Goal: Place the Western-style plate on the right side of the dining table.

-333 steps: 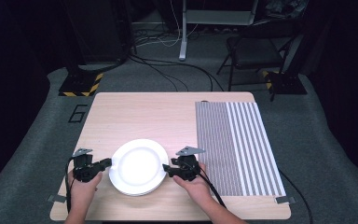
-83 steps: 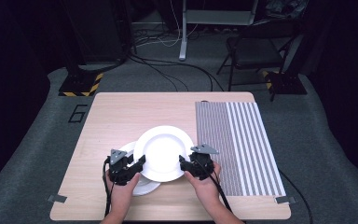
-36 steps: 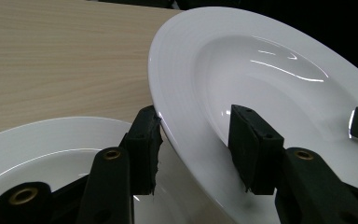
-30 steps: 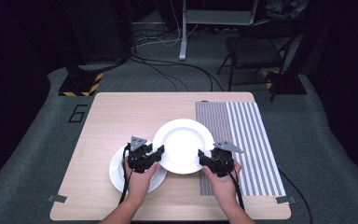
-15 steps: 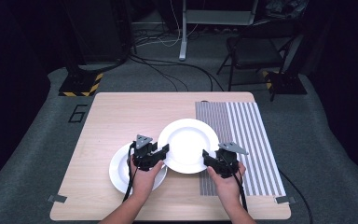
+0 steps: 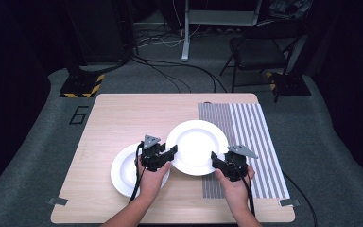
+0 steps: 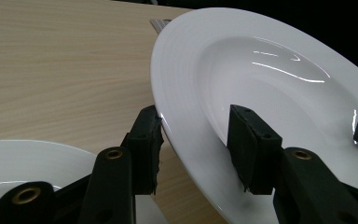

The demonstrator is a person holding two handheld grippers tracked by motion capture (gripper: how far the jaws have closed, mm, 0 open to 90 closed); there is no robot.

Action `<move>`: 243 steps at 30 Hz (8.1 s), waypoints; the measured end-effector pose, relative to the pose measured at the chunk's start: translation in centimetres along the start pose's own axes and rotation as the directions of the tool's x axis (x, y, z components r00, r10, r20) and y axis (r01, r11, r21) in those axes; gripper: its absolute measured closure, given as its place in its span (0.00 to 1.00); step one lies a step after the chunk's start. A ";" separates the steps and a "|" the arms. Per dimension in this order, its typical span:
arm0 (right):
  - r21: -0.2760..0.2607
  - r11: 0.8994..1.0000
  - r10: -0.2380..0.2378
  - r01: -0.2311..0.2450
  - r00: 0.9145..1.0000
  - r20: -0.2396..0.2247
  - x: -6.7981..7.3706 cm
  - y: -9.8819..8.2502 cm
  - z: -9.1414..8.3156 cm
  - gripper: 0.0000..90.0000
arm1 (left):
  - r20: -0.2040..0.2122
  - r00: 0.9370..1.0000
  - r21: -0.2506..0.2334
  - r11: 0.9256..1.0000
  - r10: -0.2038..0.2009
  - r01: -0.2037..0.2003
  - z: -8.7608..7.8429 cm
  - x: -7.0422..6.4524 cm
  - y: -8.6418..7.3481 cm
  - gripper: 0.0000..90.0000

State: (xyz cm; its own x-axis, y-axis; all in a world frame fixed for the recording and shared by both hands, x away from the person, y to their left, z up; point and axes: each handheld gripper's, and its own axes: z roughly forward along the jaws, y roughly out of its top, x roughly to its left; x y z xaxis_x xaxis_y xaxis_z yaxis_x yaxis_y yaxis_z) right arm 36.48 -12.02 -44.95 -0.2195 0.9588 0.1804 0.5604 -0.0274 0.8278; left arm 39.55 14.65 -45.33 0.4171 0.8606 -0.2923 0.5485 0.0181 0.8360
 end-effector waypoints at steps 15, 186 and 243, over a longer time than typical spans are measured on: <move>-0.017 0.999 0.030 -0.029 0.999 0.040 -1.4 -0.1 -1.0 0.49 | 0.035 0.999 -0.001 1.000 0.021 -0.021 1.1 -1.6 0.6 0.62; 0.017 0.994 0.105 -0.106 0.991 0.079 -14.7 -2.0 1.6 0.52 | 0.268 0.963 0.142 0.987 0.030 -0.070 15.0 -5.6 0.3 0.63; 0.051 0.995 0.075 -0.085 0.980 0.183 -15.0 -2.8 2.9 0.49 | 0.165 0.975 0.134 0.975 0.152 -0.175 16.7 -6.4 -0.6 0.57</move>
State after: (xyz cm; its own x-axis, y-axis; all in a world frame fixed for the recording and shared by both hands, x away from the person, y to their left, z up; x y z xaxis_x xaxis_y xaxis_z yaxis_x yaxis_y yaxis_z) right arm 40.53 -25.51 -51.53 -0.0273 0.9895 0.1416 0.6174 -0.0947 0.7809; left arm 48.63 0.60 -51.73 0.6094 0.7574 -0.2344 0.5591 -0.2010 0.8043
